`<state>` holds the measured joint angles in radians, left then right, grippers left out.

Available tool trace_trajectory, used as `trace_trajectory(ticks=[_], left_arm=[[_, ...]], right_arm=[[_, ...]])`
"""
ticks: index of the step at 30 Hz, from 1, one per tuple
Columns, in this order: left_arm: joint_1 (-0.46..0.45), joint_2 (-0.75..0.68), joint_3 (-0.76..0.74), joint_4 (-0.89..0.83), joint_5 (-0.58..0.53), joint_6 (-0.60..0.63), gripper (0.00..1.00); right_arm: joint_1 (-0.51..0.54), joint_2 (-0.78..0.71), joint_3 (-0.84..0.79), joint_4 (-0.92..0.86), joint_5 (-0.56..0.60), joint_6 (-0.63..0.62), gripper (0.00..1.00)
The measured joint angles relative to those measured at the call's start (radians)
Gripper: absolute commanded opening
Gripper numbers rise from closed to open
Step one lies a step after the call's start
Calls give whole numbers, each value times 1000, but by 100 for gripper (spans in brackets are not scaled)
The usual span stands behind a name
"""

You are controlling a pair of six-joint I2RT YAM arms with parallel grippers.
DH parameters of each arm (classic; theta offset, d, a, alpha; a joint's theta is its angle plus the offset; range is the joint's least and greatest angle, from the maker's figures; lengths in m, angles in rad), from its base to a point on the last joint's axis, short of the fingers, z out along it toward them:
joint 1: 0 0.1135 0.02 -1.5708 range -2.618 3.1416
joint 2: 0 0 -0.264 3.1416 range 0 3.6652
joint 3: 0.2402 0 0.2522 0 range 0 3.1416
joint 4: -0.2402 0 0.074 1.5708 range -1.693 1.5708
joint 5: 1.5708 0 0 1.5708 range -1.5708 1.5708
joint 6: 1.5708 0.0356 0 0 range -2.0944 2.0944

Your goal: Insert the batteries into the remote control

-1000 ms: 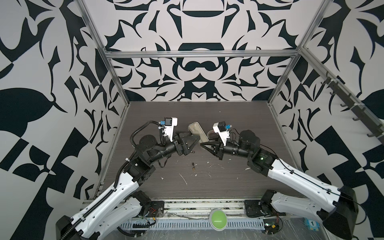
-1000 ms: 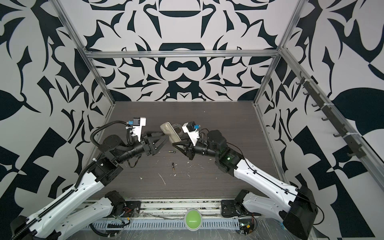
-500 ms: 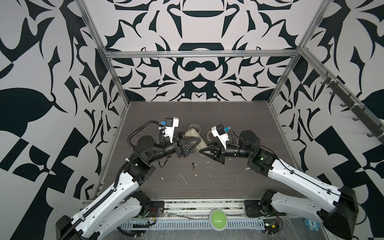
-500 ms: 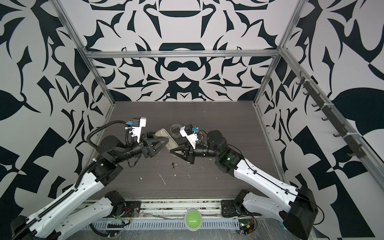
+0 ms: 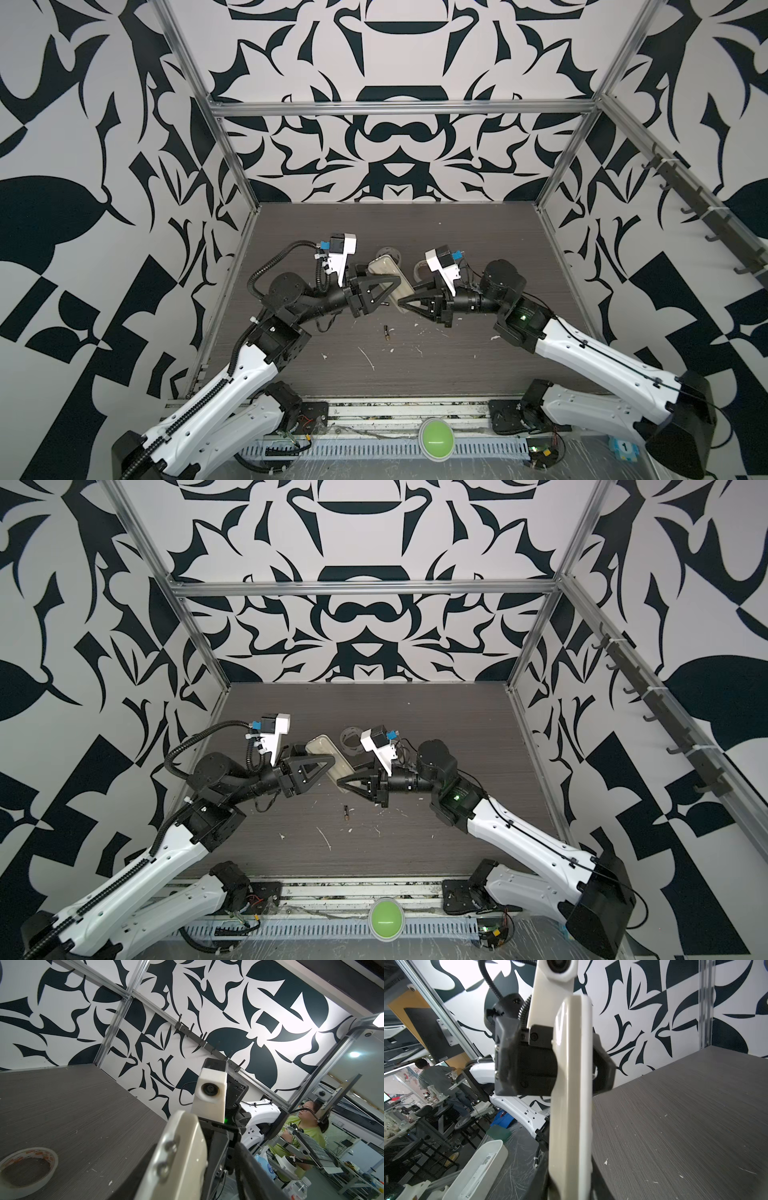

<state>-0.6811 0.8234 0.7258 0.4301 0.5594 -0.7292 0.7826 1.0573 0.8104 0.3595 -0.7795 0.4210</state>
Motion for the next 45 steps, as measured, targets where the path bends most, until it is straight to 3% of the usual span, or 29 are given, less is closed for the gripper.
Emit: trace_trajectory(ticks=[28,42,45], left_arm=[[2,-3,-7,39,26,16,28],[1,-14,-7,27,29,31,29],[1,-21,-7,14,28,32,36]], right_arm=[[-4,45,5,85,-114,57,0],[-5,50,6,94,-135,79,0],[-6,51,6,95,-140,74,0]])
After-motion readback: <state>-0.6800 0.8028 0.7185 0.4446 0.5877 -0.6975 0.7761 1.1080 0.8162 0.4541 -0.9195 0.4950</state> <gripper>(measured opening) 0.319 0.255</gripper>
